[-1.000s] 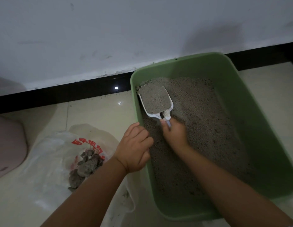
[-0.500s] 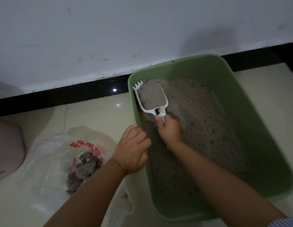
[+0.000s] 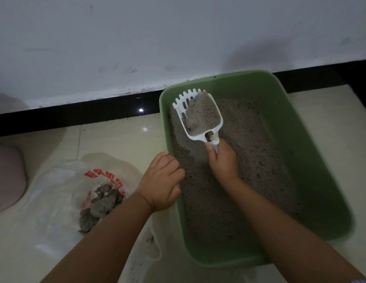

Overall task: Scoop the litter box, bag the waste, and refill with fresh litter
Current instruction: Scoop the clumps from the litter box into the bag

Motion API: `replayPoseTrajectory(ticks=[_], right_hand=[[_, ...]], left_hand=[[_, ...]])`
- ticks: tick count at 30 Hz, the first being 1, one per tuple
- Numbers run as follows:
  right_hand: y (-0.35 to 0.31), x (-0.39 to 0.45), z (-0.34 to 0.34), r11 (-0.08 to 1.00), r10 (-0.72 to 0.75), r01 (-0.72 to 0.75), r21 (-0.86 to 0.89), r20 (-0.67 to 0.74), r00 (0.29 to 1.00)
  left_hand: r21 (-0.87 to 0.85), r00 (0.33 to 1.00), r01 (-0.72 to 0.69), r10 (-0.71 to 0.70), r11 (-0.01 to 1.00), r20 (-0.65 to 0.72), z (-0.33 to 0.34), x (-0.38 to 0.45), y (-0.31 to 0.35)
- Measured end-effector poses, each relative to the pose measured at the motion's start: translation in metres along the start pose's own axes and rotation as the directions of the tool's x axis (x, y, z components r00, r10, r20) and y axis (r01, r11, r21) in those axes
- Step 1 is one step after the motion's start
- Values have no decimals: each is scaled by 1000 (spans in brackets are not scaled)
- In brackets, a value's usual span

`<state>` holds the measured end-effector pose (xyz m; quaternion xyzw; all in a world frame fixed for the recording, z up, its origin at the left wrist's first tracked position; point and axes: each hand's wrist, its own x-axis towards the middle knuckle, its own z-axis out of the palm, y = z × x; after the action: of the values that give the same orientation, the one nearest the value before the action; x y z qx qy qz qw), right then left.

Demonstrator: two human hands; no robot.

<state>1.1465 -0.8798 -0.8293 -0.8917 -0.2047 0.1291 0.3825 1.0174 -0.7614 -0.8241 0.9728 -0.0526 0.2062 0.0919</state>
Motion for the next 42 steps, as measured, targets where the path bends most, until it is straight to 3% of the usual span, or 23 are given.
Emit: replayPoseTrajectory(ticks=[11, 16, 26, 35, 42], right_hand=[[15, -20, -34, 988, 27, -14, -156, 82, 996], [19, -23, -50, 994, 29, -22, -107, 63, 998], [16, -27, -80, 954, -22, 64, -293, 144, 989], [22, -44, -88, 965, 9, 31, -261, 152, 988], [22, -51, -89, 935, -55, 125, -331, 213, 975]], left_hand=[[36, 1000, 23, -23, 999, 7, -3, 2, 1], [56, 999, 39, -40, 998, 16, -3, 2, 3], [56, 1000, 28, -28, 998, -1, -6, 5, 1], [58, 999, 50, -51, 997, 17, -8, 5, 4], [67, 994, 86, -90, 994, 61, -15, 4, 8]])
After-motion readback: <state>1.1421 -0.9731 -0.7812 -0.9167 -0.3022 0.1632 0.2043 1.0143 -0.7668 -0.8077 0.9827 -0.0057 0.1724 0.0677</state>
